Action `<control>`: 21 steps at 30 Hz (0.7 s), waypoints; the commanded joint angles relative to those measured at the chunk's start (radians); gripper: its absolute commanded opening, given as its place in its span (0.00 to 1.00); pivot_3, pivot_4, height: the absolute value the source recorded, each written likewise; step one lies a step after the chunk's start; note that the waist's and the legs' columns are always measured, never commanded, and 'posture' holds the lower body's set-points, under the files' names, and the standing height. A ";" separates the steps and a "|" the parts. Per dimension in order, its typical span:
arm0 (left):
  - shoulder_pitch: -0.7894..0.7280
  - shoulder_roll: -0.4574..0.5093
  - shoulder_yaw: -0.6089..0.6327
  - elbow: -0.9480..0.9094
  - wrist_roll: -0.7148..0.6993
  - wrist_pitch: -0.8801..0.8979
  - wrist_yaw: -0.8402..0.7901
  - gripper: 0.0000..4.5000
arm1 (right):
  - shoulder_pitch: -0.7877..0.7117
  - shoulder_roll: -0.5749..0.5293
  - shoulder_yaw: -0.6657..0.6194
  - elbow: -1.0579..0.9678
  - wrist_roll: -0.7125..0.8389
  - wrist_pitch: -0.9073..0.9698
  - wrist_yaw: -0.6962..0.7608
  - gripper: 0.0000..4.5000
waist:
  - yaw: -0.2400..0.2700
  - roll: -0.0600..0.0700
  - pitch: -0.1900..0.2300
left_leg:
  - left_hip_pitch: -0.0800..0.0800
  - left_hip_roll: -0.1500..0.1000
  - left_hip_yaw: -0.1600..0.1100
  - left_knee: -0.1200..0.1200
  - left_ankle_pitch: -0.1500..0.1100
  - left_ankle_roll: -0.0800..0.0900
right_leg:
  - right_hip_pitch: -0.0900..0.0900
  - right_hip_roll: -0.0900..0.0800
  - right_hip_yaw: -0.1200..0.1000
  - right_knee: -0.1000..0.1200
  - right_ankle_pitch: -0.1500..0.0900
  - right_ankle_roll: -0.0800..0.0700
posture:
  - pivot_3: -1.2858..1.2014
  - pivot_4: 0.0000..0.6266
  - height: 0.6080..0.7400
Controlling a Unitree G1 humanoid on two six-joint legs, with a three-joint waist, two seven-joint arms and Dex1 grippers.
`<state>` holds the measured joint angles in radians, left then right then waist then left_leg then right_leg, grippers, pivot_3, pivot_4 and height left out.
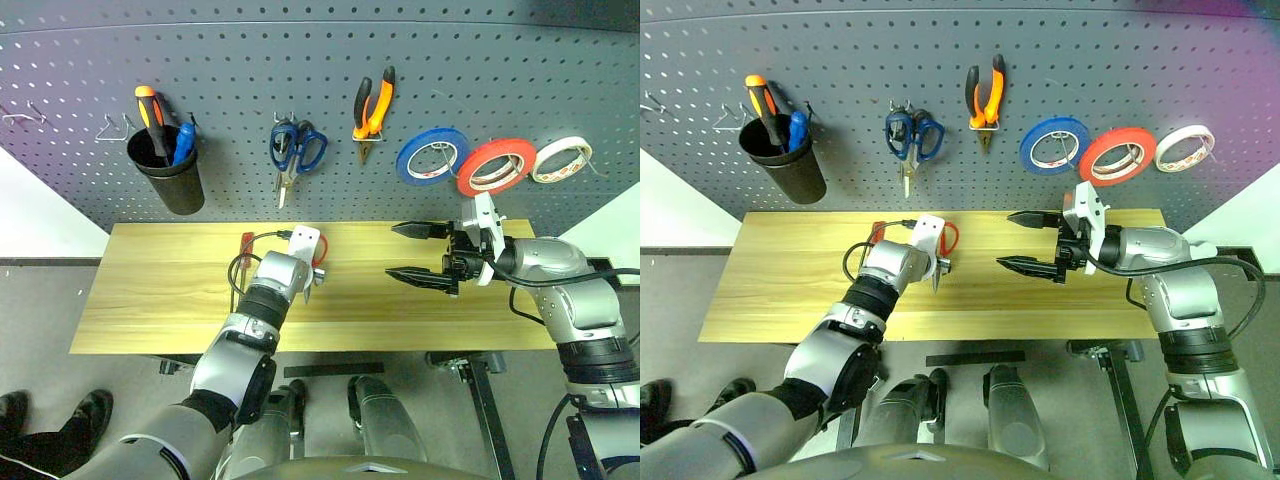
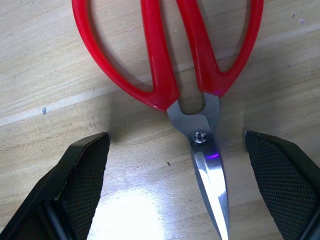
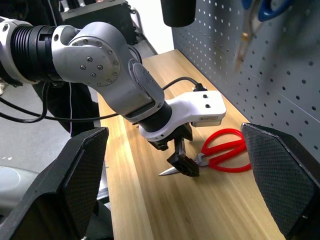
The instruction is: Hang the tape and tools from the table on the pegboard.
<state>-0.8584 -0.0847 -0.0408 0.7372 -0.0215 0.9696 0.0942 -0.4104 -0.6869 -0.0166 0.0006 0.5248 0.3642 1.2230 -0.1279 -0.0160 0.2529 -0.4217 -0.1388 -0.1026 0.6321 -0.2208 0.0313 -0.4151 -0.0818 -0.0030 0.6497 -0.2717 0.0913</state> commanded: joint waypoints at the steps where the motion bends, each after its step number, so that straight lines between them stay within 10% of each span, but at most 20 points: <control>1: -0.016 -0.010 0.019 0.027 0.003 -0.021 0.012 1.00 | 0.010 -0.006 -0.032 -0.055 0.021 0.003 -0.008 0.99 | -0.001 0.000 0.000 | 0.000 0.000 0.000 0.000 0.000 0.000 | 0.000 0.000 0.000 0.000 0.000 0.000 | 0.36 0.47 1.00; 9: -0.026 -0.022 0.045 0.084 0.002 -0.062 0.014 0.87 | 0.023 -0.018 -0.046 -0.081 0.029 0.015 -0.028 1.00 | -0.002 0.000 0.000 | 0.000 0.000 0.000 0.000 0.000 0.000 | 0.000 0.000 0.000 0.000 0.000 0.000 | 0.36 0.48 1.00; 21: -0.009 -0.036 0.059 0.091 -0.001 -0.020 0.038 0.06 | 0.024 -0.020 -0.059 -0.097 0.037 0.036 -0.032 1.00 | -0.007 0.000 0.000 | 0.000 0.000 0.000 0.001 0.000 0.000 | 0.001 0.000 0.000 0.000 0.000 0.000 | 0.35 0.48 1.00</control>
<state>-0.8814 -0.1109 0.0211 0.8045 -0.0302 0.9167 0.1326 -0.3875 -0.6958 -0.0496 -0.0468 0.5369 0.3998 1.1869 -0.1352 -0.0160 0.2530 -0.4213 -0.1387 -0.1024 0.6330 -0.2209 0.0314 -0.4144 -0.0818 -0.0030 0.6500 -0.2714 0.0918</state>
